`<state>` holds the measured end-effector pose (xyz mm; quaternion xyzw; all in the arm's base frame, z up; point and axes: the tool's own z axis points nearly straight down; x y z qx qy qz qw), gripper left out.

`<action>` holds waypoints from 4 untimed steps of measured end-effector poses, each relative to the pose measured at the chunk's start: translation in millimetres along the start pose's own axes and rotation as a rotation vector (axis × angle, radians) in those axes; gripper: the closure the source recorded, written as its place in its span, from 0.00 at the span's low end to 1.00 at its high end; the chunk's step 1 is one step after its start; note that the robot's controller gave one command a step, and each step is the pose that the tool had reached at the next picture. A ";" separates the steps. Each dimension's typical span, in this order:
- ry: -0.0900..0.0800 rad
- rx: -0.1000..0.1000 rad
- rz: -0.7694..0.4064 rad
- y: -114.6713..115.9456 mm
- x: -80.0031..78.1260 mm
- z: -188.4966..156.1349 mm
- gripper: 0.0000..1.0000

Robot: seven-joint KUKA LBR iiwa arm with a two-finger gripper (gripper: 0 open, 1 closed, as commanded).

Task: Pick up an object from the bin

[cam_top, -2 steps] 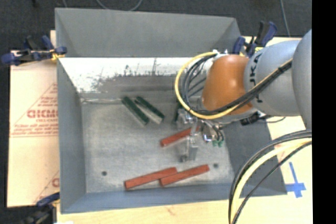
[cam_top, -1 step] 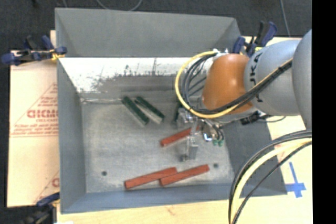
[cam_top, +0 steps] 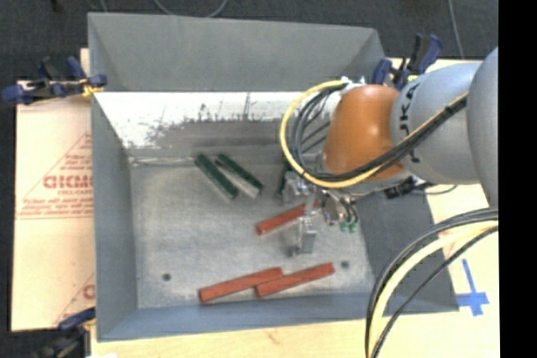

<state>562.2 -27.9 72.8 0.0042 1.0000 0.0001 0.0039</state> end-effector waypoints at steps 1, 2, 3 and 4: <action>0.001 0.000 0.003 -0.2 -1.0 -0.5 0.00; -0.001 0.000 0.004 -0.4 -2.0 -1.1 1.00; -0.005 0.000 0.007 -0.8 -5.7 -82.0 1.00; -0.002 0.000 0.009 -1.2 -8.2 -125.6 1.00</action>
Offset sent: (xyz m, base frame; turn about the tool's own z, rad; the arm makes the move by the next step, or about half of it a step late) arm 0.0000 0.0000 0.0000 0.0000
